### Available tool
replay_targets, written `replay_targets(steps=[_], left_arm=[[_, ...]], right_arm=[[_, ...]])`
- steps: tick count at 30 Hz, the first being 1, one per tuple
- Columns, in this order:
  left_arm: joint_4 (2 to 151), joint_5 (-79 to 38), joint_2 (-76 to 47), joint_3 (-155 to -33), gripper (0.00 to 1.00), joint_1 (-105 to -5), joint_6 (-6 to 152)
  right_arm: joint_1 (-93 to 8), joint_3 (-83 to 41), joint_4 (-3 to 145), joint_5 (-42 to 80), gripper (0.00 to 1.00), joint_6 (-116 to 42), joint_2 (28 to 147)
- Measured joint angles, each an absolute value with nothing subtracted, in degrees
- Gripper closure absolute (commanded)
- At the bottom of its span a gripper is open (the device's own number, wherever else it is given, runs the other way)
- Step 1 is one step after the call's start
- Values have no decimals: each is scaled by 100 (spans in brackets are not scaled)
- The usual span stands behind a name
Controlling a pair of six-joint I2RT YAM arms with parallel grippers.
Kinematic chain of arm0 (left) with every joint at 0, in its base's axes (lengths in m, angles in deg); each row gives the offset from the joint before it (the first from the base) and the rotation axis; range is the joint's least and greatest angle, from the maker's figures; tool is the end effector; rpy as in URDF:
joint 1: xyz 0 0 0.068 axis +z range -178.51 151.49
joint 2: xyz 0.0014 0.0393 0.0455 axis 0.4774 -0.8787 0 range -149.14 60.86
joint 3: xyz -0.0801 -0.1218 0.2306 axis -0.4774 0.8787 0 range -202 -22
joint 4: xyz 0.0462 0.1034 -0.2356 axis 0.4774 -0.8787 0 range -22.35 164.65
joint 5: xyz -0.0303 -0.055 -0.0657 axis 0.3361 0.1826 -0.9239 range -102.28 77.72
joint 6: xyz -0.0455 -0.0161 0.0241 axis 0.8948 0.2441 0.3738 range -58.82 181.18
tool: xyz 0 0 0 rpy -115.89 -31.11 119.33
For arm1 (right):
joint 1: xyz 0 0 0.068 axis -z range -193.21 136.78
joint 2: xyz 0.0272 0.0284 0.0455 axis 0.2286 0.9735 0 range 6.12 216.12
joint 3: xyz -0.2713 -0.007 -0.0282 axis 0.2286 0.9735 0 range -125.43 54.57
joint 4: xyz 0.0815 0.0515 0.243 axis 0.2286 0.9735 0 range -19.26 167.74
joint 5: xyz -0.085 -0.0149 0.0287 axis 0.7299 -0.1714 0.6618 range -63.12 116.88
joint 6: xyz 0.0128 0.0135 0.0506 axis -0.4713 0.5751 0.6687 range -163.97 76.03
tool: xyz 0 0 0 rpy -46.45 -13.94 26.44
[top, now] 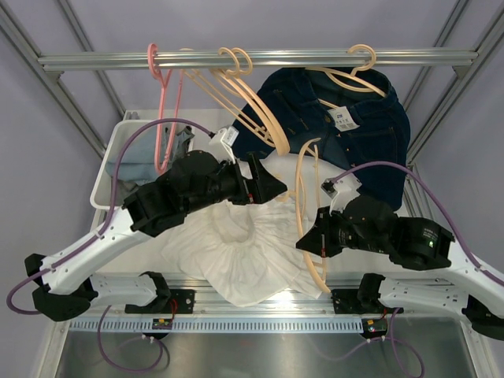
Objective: Remove the skirt from the hanger
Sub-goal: Pick up the hanger from the corner of the board, then place the hanger at the clothesline.
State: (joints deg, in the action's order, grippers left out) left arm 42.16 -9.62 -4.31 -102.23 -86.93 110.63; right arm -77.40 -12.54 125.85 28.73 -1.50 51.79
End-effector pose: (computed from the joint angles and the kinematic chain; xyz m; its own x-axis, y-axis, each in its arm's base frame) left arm 0.1243 -0.1990 0.4418 -0.7310 -0.2603 -0.6308 0.4189 0.5586 -0.7159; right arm 0.0590 0.1189 0.3870 -0.7777 -0.0578 -0.6260 -0.4920 0.6758 0.5488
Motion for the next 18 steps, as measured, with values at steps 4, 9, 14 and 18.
replay_targets(steps=[4,9,14,18], left_arm=[[4214,-925,-573,-10223,6,-8767,11288],[4177,-748,-835,-10227,22,-8894,11598],[4126,-464,-949,-10310,100,-8898,11745],[4096,-352,-1060,-10470,100,-8916,11823]], right_arm=[[-7740,-1407,12583,2873,100,-268,5330],[-7740,-1547,12528,2857,100,-458,5673],[-7740,-1549,12524,2768,100,-571,5711],[-7740,-1558,12557,2790,73,-683,5625]])
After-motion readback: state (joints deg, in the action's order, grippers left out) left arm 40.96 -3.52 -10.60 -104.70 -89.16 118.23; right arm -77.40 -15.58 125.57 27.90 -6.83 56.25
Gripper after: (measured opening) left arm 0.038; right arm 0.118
